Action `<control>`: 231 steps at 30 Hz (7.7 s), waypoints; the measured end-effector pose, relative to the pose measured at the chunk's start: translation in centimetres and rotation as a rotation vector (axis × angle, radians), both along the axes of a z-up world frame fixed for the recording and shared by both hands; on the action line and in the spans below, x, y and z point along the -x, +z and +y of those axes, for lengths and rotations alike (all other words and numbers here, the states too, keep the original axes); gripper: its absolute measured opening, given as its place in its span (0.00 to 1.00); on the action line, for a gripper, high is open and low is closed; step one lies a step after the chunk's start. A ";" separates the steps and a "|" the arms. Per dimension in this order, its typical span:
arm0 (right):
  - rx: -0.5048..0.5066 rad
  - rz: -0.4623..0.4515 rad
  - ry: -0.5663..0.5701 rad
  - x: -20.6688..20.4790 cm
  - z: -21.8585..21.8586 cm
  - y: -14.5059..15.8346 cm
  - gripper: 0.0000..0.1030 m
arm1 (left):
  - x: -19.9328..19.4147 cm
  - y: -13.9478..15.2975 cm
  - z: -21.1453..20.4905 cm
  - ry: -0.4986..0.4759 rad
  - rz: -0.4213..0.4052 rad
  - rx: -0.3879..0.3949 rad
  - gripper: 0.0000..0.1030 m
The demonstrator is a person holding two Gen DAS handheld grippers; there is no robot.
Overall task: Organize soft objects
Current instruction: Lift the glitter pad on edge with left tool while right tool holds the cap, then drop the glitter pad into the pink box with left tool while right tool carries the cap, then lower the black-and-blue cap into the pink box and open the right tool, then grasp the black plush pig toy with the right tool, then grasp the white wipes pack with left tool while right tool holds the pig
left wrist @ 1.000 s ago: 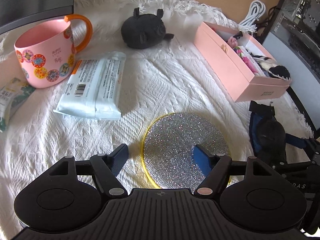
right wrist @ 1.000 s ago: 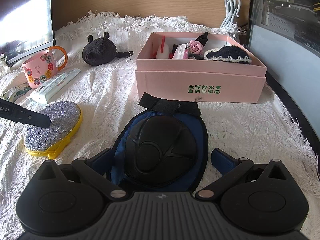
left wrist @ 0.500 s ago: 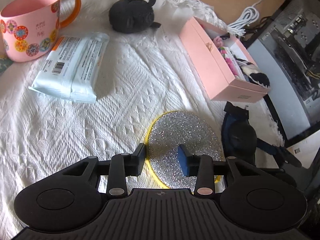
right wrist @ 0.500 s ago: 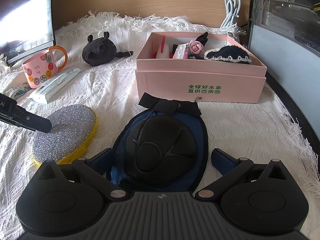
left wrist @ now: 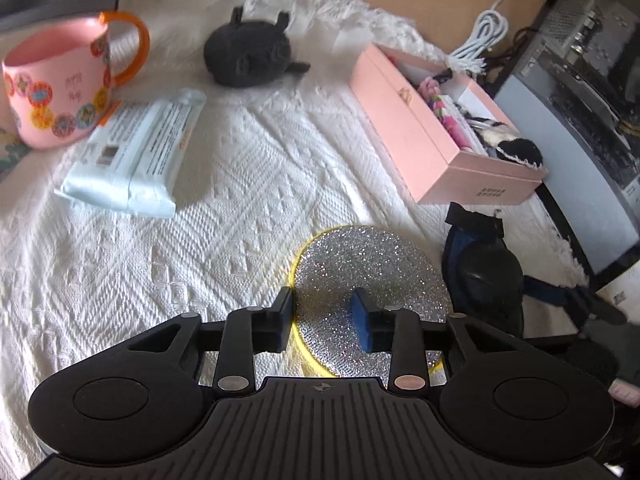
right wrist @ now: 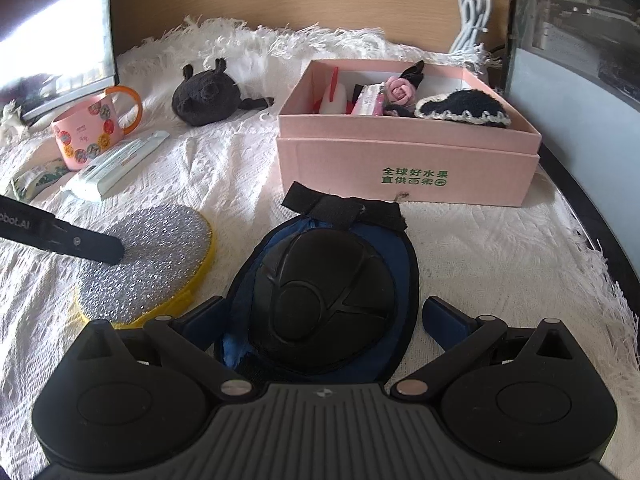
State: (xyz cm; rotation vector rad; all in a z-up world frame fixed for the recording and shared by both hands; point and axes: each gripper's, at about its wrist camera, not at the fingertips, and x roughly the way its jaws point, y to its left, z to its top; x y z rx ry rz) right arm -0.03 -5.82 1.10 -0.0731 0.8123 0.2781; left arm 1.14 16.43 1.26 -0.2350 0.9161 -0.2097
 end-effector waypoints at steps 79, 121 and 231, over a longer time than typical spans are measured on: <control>0.012 0.031 0.010 -0.4 0.2 0.7 0.88 | 1.4 3.0 -2.9 -0.159 0.009 0.098 0.20; 0.122 -0.135 -0.131 4.0 -7.7 10.0 0.72 | -21.0 6.9 -10.3 -0.053 -0.109 0.180 0.36; 0.040 -0.029 0.008 -1.1 1.3 0.5 0.94 | -7.5 1.4 8.7 0.181 -0.085 -0.235 0.47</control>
